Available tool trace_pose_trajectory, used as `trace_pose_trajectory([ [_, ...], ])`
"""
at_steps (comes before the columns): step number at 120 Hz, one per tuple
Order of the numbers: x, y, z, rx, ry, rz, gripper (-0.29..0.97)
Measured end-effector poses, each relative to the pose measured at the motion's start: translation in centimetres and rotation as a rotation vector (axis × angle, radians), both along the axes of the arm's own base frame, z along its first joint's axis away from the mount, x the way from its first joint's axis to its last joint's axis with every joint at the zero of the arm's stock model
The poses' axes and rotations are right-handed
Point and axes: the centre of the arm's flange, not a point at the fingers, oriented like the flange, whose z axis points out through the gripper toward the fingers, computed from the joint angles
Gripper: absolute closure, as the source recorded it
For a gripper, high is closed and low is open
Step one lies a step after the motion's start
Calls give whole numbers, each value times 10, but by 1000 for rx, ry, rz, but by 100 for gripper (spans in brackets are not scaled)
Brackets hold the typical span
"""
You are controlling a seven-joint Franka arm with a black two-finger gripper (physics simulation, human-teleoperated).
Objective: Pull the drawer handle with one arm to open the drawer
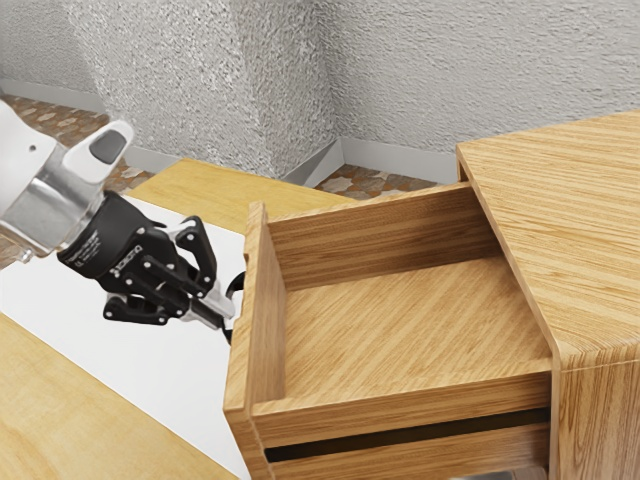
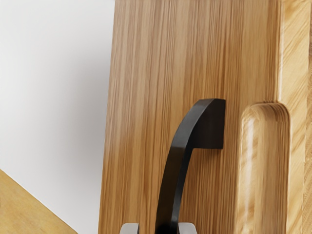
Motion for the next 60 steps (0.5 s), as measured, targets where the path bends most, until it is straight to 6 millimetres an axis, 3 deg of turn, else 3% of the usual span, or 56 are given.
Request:
trace_pose_trajectory([
  [26,-6,7,-1,-2,3,8,69],
  [40,-23,15,12,5,-18,27,69],
  [48,-56,25,41,17,-70,72,66],
  [60,-122,55,124,54,-169,212,43],
])
